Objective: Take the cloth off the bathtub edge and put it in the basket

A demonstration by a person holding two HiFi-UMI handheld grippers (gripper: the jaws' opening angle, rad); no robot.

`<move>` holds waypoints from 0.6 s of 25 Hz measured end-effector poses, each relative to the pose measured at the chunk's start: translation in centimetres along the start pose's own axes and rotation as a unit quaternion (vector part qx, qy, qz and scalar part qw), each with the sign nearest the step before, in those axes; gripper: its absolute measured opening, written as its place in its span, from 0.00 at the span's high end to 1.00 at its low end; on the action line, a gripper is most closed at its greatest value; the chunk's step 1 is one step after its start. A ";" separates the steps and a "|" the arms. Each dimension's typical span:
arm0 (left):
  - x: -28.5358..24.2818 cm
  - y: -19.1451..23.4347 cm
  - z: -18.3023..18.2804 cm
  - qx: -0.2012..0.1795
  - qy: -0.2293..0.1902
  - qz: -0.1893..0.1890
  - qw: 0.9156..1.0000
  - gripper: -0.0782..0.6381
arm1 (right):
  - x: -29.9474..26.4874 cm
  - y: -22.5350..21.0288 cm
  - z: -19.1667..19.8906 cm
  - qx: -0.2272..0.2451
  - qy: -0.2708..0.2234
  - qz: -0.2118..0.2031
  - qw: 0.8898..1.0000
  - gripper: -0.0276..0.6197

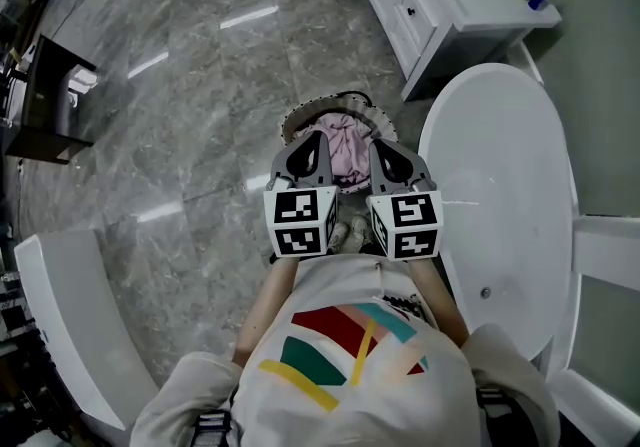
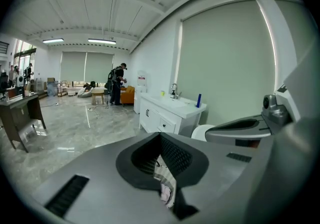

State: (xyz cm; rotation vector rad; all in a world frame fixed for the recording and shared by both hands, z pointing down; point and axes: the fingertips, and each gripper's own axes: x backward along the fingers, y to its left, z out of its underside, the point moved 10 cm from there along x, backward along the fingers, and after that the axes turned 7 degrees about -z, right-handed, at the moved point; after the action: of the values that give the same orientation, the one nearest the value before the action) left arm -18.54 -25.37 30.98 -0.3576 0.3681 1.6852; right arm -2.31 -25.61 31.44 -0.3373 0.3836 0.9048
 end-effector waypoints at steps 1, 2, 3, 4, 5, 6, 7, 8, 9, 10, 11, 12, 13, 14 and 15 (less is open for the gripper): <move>-0.1 0.0 0.0 0.000 0.000 0.000 1.000 0.87 | -0.1 -0.1 -0.1 0.001 -0.002 -0.001 1.000 0.94; -0.1 -0.1 0.1 -0.001 0.000 -0.001 1.000 0.87 | -0.1 -0.1 -0.1 0.001 -0.003 -0.002 1.000 0.94; -0.1 -0.2 0.2 -0.004 0.001 -0.001 1.000 0.87 | -0.1 -0.1 -0.1 0.001 -0.003 -0.004 1.000 0.94; -0.1 -0.2 0.3 -0.007 0.003 -0.001 1.000 0.87 | -0.2 -0.1 0.1 0.001 -0.002 -0.007 1.000 0.94; -0.1 -0.3 0.4 -0.011 0.004 -0.001 1.000 0.87 | -0.2 0.0 0.3 0.002 0.001 -0.011 1.000 0.94; -0.1 -0.4 0.5 -0.013 0.004 -0.001 1.000 0.87 | -0.3 0.1 0.5 0.004 0.005 -0.014 1.000 0.94; -0.1 -0.5 0.6 -0.014 0.004 -0.001 1.000 0.87 | -0.3 0.2 0.7 0.006 0.007 -0.016 1.000 0.94; 0.0 -0.6 0.7 -0.015 0.004 -0.001 1.000 0.87 | -0.2 0.2 0.8 0.009 0.009 -0.018 1.000 0.94; 0.0 -0.7 0.7 -0.015 0.003 -0.002 1.000 0.87 | -0.2 0.3 0.9 0.012 0.010 -0.019 1.000 0.94; 0.1 -0.7 0.8 -0.014 0.003 -0.003 1.000 0.87 | -0.2 0.3 0.9 0.014 0.010 -0.021 1.000 0.94; 0.2 -0.8 0.8 -0.014 0.003 -0.004 1.000 0.87 | -0.1 0.3 0.9 0.014 0.010 -0.022 1.000 0.94; 0.2 -0.8 0.8 -0.015 0.003 -0.004 1.000 0.87 | -0.1 0.3 0.9 0.014 0.009 -0.023 1.000 0.94; 0.3 -0.9 0.8 -0.015 0.003 -0.003 1.000 0.87 | 0.0 0.3 1.0 0.014 0.009 -0.023 1.000 0.94; 0.3 -0.9 0.8 -0.015 0.003 -0.003 1.000 0.87 | 0.0 0.4 1.0 0.014 0.010 -0.023 1.000 0.94; 0.4 -0.8 0.9 -0.016 0.004 -0.003 1.000 0.87 | 0.1 0.4 1.1 0.015 0.011 -0.023 1.000 0.94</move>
State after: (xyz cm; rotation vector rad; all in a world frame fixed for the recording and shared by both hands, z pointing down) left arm -17.78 -24.50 31.63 -0.3882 0.3456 1.6867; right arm -2.41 -24.81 32.30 -0.3274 0.4090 0.8503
